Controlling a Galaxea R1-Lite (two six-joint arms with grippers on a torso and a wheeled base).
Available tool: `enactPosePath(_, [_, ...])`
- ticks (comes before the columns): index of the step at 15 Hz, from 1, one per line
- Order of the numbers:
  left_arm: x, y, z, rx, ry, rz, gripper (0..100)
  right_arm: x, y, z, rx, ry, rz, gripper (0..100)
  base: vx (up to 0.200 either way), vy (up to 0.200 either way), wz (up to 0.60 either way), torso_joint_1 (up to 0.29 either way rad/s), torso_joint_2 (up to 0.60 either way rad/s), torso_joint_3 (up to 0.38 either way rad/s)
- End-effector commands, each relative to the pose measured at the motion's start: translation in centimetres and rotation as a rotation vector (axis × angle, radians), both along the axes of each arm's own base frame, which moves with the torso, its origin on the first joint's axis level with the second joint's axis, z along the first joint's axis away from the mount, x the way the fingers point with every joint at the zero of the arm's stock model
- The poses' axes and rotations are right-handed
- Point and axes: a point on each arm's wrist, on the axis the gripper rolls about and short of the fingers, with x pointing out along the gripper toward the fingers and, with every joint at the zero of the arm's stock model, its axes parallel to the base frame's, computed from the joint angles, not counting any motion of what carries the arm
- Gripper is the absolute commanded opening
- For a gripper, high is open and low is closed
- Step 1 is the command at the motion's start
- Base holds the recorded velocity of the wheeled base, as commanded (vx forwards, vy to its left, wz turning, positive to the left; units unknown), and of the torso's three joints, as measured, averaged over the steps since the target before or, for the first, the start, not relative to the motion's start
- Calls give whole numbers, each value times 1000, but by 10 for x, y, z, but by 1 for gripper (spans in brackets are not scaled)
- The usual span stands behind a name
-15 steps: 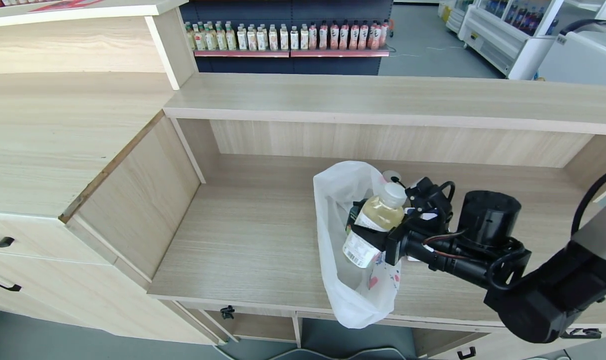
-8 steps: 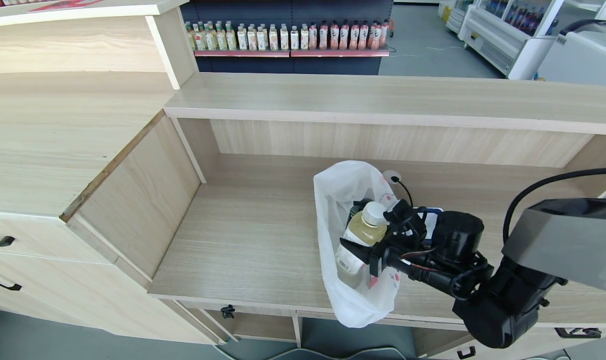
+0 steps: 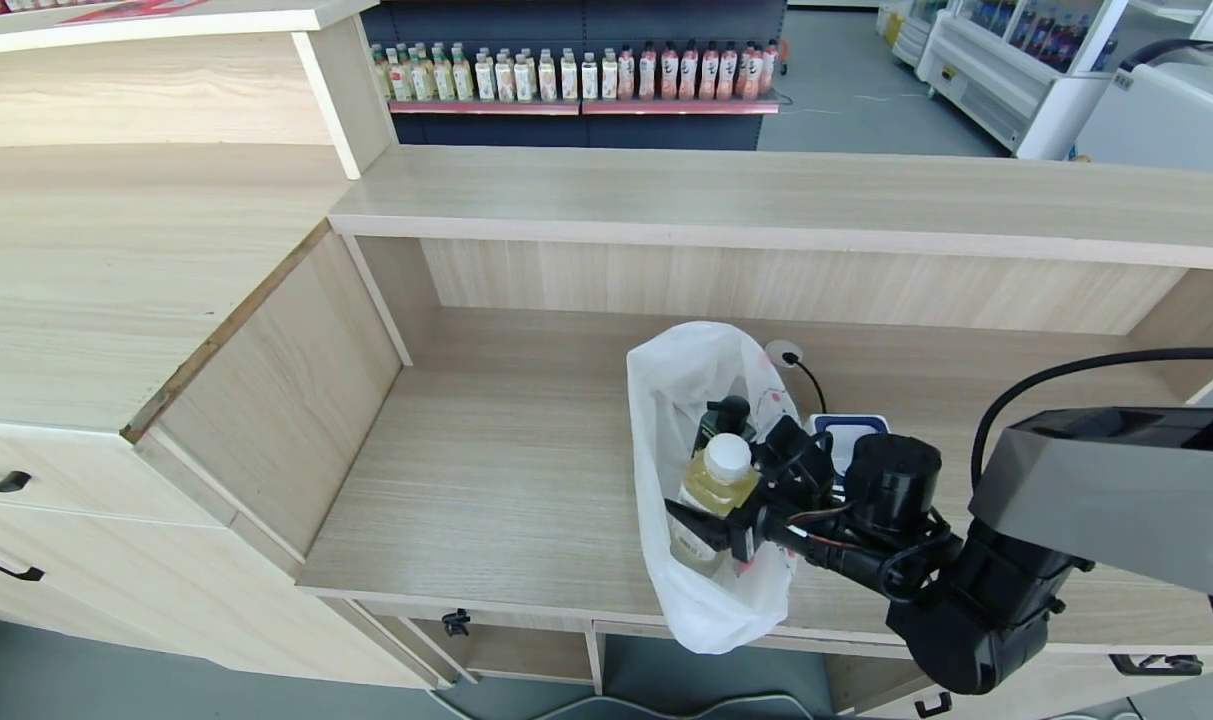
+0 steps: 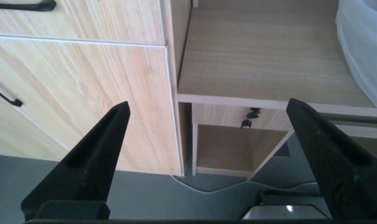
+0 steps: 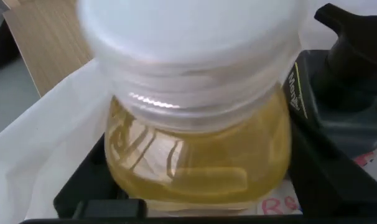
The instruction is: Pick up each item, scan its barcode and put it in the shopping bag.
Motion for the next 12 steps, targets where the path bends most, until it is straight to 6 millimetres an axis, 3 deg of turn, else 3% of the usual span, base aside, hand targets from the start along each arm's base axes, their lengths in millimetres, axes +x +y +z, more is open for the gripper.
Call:
enactPosePath(1, [0,0,0,1,0,0,100,-2,-1,11,33,-1,4,100,0,0,0,0,0,0])
enactPosePath(7, [0,0,0,5,0,0,100,-18,-6,40,123,-3,10,100,0,0,0,0,0,0])
enactPosePath(9, [0,0,0,15,0,0,100,-24,-7,62,186,-21,21,100,0,0,0,0,0,0])
enactPosePath(12, [0,0,0,7,0,0,100,-33,-16,111,241,-68,16,100,0,0,0,0,0,0])
